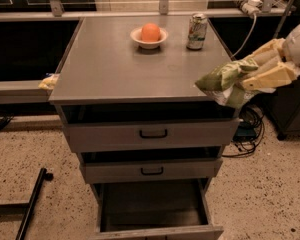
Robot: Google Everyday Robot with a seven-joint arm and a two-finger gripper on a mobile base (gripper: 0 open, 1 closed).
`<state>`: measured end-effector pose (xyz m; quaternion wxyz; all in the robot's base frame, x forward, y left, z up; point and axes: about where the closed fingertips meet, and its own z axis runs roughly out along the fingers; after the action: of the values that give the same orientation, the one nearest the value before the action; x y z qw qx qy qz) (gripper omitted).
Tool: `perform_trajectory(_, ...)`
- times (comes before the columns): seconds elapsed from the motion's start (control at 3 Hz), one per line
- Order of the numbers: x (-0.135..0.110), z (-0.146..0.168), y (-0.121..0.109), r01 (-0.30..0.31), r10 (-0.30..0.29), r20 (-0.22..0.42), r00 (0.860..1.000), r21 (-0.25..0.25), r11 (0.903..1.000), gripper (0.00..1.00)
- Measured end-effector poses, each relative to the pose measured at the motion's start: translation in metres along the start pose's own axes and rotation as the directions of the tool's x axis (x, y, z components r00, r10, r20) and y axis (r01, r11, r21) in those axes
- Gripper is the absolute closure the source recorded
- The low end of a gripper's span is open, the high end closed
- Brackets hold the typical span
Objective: Place green jalapeno chip bag into bottom drawer
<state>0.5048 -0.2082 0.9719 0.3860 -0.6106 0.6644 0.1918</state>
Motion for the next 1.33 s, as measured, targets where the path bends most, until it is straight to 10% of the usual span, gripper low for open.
perform_trajectory(0.67,0.066,0.046,0.054,0.018,-0.02,-0.02,1.0,-0.095,0.9953,1.0)
perform_trajectory(1.33,0.189,0.16,0.139,0.044,-0.065,-0.091,0.994,-0.22,0.9745,1.0)
